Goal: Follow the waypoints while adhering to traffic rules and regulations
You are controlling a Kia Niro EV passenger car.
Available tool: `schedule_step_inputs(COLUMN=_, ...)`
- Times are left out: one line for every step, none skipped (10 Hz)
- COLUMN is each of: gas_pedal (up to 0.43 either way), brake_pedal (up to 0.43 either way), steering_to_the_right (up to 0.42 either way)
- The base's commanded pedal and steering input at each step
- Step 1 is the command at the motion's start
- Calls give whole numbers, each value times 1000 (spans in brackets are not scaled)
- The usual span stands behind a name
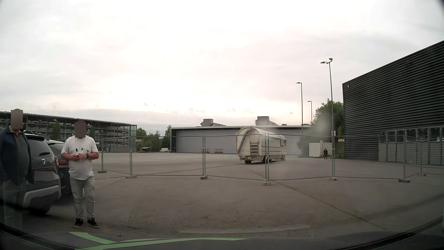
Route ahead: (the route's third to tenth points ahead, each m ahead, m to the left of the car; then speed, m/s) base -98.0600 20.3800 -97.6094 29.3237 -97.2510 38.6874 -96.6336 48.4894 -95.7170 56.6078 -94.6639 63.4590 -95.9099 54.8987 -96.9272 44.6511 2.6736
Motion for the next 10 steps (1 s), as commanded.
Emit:
schedule_step_inputs(gas_pedal=59, brake_pedal=0, steering_to_the_right=-47)
schedule_step_inputs(gas_pedal=47, brake_pedal=0, steering_to_the_right=15)
schedule_step_inputs(gas_pedal=39, brake_pedal=0, steering_to_the_right=47)
schedule_step_inputs(gas_pedal=39, brake_pedal=0, steering_to_the_right=58)
schedule_step_inputs(gas_pedal=39, brake_pedal=0, steering_to_the_right=58)
schedule_step_inputs(gas_pedal=39, brake_pedal=0, steering_to_the_right=57)
schedule_step_inputs(gas_pedal=28, brake_pedal=0, steering_to_the_right=56)
schedule_step_inputs(gas_pedal=20, brake_pedal=0, steering_to_the_right=53)
schedule_step_inputs(gas_pedal=20, brake_pedal=0, steering_to_the_right=37)
schedule_step_inputs(gas_pedal=20, brake_pedal=0, steering_to_the_right=26)
